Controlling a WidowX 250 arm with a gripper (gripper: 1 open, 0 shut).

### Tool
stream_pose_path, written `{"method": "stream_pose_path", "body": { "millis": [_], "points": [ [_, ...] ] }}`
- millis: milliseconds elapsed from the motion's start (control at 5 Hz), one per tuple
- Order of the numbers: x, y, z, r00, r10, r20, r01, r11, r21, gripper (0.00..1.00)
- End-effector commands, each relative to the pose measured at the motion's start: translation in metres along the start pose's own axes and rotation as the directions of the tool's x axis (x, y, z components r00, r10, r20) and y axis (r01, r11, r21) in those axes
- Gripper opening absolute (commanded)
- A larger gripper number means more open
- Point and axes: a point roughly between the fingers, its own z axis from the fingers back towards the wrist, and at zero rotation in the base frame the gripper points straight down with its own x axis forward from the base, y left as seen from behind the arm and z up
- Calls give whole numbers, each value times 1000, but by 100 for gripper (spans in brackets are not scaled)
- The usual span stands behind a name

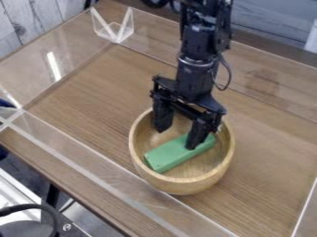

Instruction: Remove the green block from inside the brown bowl and put it on the table

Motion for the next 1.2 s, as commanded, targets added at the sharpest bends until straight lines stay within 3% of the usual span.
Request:
{"method": "stream_pose_path", "body": {
  "millis": [0, 1000],
  "points": [
    [6, -2, 11, 999, -13, 47, 12, 1000, 4, 100],
    [4, -6, 19, 997, -39, 65, 39, 999, -2, 100]
  ]
}}
